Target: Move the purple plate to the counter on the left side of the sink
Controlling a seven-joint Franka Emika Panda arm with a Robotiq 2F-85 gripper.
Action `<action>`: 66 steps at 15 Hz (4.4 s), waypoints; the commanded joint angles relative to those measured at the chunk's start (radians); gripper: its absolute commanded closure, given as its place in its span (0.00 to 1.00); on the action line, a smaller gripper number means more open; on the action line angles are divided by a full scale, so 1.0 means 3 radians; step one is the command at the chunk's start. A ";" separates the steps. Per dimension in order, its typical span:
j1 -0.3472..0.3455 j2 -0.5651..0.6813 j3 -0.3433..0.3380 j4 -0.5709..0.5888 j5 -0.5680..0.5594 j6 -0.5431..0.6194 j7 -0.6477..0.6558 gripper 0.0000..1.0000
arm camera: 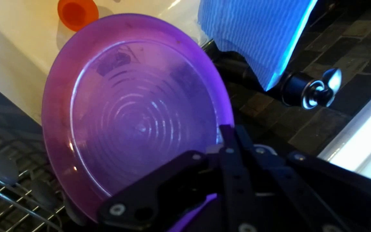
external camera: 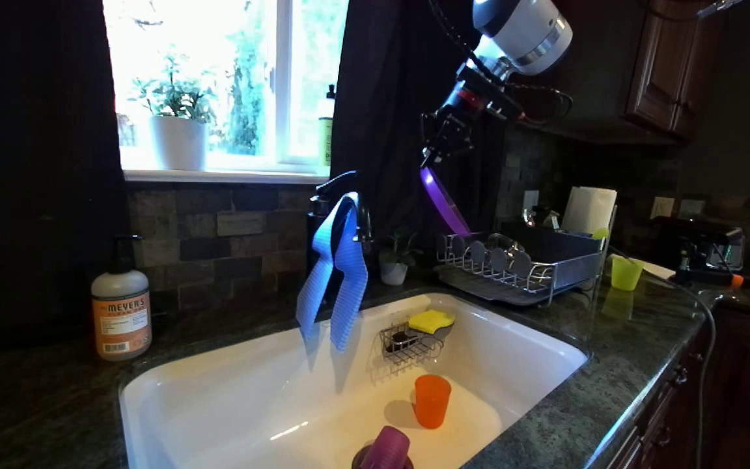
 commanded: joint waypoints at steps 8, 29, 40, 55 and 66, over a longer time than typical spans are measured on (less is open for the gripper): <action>0.0434 0.0304 0.0396 0.0681 -0.0500 -0.0030 -0.0307 0.99; 0.1393 0.2019 0.1202 0.3203 -0.1061 -0.0668 -0.1675 0.96; 0.1975 0.3118 0.1373 0.4435 -0.1161 -0.1559 -0.2183 0.99; 0.2436 0.3697 0.1173 0.4835 -0.1287 -0.4122 -0.2792 0.99; 0.2764 0.3769 0.0763 0.5159 -0.1887 -0.4278 -0.3202 0.99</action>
